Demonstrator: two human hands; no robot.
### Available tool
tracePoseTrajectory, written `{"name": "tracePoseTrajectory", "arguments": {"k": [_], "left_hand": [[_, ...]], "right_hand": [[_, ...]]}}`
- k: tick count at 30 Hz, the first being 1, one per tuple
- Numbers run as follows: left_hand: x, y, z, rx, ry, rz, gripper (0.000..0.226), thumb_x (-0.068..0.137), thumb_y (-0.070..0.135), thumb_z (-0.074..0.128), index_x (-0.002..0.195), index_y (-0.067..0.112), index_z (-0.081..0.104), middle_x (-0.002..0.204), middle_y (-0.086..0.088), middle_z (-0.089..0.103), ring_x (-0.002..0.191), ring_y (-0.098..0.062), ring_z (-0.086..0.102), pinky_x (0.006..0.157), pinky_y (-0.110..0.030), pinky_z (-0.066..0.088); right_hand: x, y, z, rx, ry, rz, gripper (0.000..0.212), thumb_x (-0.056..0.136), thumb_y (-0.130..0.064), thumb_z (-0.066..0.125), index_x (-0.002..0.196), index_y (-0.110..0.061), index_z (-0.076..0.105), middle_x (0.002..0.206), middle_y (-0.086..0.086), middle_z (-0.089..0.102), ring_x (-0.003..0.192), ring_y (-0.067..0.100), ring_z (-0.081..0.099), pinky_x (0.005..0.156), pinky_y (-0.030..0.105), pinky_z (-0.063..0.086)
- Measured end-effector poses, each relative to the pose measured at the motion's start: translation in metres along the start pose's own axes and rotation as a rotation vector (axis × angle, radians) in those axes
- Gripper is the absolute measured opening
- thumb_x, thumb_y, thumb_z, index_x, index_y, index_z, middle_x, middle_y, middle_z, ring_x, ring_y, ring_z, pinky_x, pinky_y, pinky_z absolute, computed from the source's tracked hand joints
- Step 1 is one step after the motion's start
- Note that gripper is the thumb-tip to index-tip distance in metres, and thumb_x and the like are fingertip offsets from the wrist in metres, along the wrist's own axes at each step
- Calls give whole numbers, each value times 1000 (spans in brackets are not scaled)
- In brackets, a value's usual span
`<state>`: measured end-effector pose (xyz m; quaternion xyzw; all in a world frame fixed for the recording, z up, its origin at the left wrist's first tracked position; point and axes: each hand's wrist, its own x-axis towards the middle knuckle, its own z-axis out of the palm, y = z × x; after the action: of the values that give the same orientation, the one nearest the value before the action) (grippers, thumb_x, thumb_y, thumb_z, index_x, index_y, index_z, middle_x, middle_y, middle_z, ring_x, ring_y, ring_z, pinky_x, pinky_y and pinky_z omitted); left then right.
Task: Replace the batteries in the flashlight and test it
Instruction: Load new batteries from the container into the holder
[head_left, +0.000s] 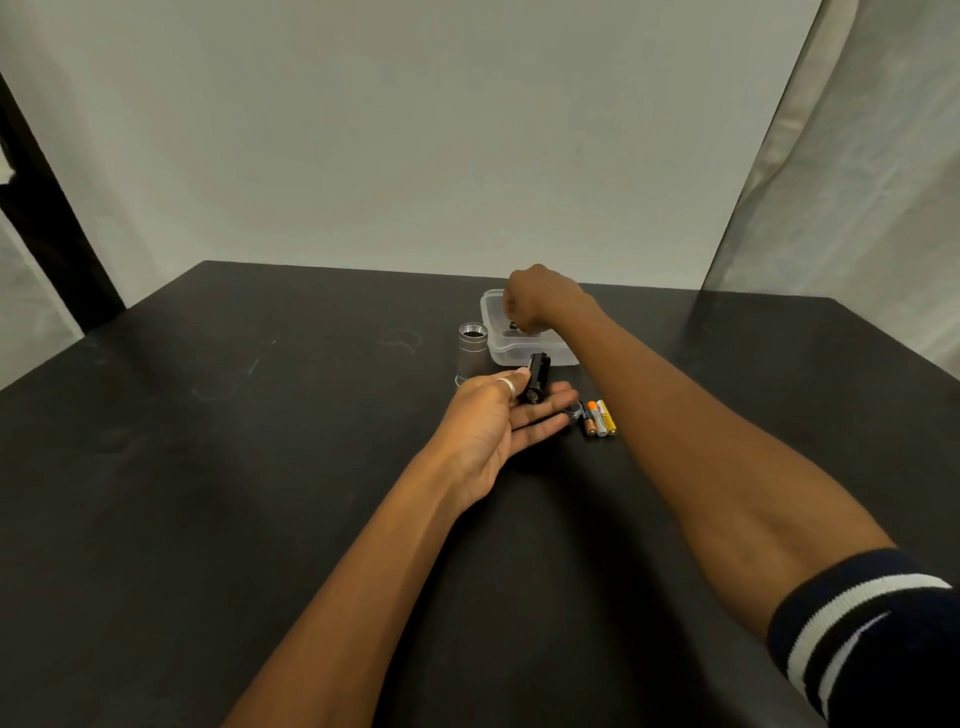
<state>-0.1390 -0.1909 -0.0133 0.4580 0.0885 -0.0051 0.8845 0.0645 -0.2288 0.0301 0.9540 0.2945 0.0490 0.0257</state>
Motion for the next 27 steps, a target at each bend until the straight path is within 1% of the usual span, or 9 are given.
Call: {"name": "tracePoseTrajectory", "arguments": {"k": [5, 9, 11, 13, 17, 19, 22, 24, 27], "left_hand": [[-4, 2, 3, 5, -5, -5, 31, 109, 12, 37, 131, -2, 54, 103, -18, 78, 98, -24, 77, 71, -30, 63], [-6, 4, 4, -5, 3, -22, 31, 109, 11, 35, 130, -2, 53, 102, -20, 78, 97, -24, 77, 71, -31, 63], [-7, 3, 4, 12, 4, -21, 30, 109, 12, 34, 129, 0, 54, 104, -19, 78, 98, -24, 77, 71, -31, 64], [-9, 4, 5, 30, 2, -11, 31, 110, 13, 32, 128, 2, 55, 106, -17, 78, 100, -24, 76, 72, -31, 64], [-12, 4, 5, 50, 7, 16, 33, 109, 13, 31, 128, 5, 57, 108, -16, 78, 102, -23, 75, 73, -30, 63], [-13, 3, 5, 54, 11, 30, 33, 109, 13, 32, 129, 3, 56, 109, -17, 77, 103, -23, 75, 74, -31, 63], [-12, 2, 6, 68, 15, 42, 34, 109, 13, 32, 133, 2, 55, 111, -16, 77, 105, -22, 75, 74, -31, 63], [-12, 2, 6, 76, 15, 52, 35, 110, 13, 32, 133, 3, 55, 112, -15, 77, 105, -21, 75, 73, -30, 63], [-12, 2, 5, 92, -1, 65, 35, 110, 14, 33, 131, 6, 59, 114, -13, 76, 107, -21, 74, 74, -30, 62]], "right_hand": [[-8, 0, -2, 87, 38, 11, 21, 90, 2, 55, 105, -1, 69, 107, 19, 69, 89, 33, 63, 73, 37, 53], [-30, 4, -18, 246, 230, 62, 29, 90, -4, 56, 117, -7, 66, 118, 14, 68, 102, 33, 64, 84, 40, 55], [-52, 6, -27, 457, 358, 66, 30, 91, -6, 58, 118, -12, 69, 116, 8, 71, 104, 28, 67, 86, 35, 54], [-83, 5, -33, 730, 442, 72, 23, 92, -6, 62, 111, -13, 72, 100, 3, 74, 93, 22, 72, 83, 33, 58], [-147, 4, -33, 1242, 418, 93, 20, 95, -6, 68, 115, -7, 71, 92, 9, 75, 84, 21, 76, 68, 26, 61], [-169, 4, -28, 1275, 409, 108, 22, 95, -8, 69, 117, -7, 70, 96, 11, 74, 86, 19, 74, 70, 26, 61], [-188, 5, -19, 1124, 429, 130, 19, 95, -13, 71, 114, -12, 75, 100, 3, 76, 91, 11, 73, 77, 24, 62], [-193, 6, -13, 1037, 429, 134, 19, 96, -13, 69, 113, -15, 78, 103, -3, 77, 92, 4, 71, 82, 16, 57], [-196, 6, -9, 979, 396, 143, 23, 96, -8, 65, 110, -18, 79, 99, -8, 75, 87, -5, 66, 70, 1, 47]]}}
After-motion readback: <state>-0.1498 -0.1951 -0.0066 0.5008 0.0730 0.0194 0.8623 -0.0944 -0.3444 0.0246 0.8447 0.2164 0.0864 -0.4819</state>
